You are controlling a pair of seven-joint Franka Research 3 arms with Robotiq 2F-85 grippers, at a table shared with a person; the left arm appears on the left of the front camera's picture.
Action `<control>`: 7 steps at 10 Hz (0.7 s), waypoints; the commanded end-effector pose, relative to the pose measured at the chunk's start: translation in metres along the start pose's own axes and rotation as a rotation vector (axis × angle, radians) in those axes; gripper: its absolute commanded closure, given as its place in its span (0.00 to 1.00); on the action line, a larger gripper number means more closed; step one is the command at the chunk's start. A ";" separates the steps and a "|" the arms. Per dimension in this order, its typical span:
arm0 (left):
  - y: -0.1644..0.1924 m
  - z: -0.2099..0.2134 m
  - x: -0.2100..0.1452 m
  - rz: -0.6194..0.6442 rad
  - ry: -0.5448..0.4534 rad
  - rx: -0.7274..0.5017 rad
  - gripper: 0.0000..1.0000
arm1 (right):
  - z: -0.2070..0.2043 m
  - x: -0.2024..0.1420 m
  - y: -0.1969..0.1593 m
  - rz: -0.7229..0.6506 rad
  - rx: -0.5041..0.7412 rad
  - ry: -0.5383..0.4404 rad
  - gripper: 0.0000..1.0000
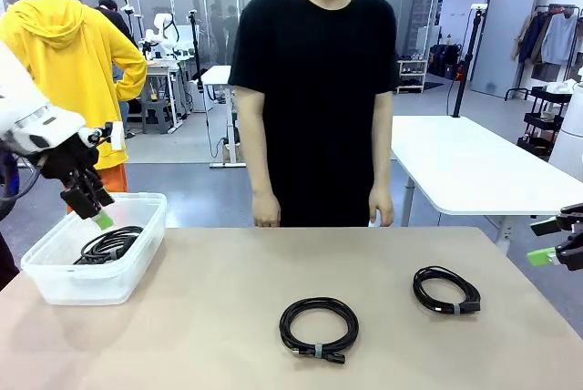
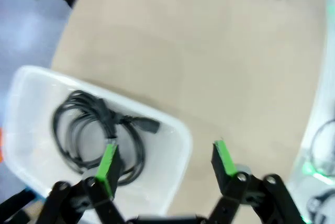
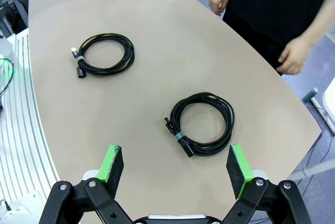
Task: Organize and store the cables.
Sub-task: Place the USB Extension Cable into the Organizing box.
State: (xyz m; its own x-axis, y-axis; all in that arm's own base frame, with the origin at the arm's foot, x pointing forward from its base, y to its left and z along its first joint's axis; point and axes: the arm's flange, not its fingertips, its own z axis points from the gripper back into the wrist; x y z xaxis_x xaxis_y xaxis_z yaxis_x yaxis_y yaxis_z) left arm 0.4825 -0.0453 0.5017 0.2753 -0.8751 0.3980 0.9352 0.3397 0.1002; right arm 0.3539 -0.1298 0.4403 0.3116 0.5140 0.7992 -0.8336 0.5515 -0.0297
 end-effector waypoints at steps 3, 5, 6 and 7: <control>-0.095 0.000 -0.007 -0.053 -0.116 0.098 0.13 | -0.001 0.001 -0.001 -0.006 -0.002 -0.018 0.00; -0.103 -0.003 -0.009 -0.031 -0.063 0.104 0.13 | -0.001 0.001 -0.001 -0.006 -0.002 -0.018 0.00; -0.100 0.002 -0.005 -0.039 -0.097 0.065 0.13 | -0.001 0.001 -0.001 -0.006 -0.002 -0.018 0.00; -0.100 0.002 -0.005 -0.039 -0.097 0.065 0.13 | -0.001 0.001 -0.001 -0.006 -0.002 -0.018 0.00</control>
State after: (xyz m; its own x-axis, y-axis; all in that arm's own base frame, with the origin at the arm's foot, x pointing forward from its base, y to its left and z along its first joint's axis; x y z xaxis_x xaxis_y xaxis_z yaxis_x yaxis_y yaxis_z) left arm 0.3816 -0.0753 0.4893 0.2040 -0.8552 0.4765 0.9281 0.3238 0.1839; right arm 0.3540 -0.1297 0.4404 0.3113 0.5142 0.7992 -0.8337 0.5514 -0.0301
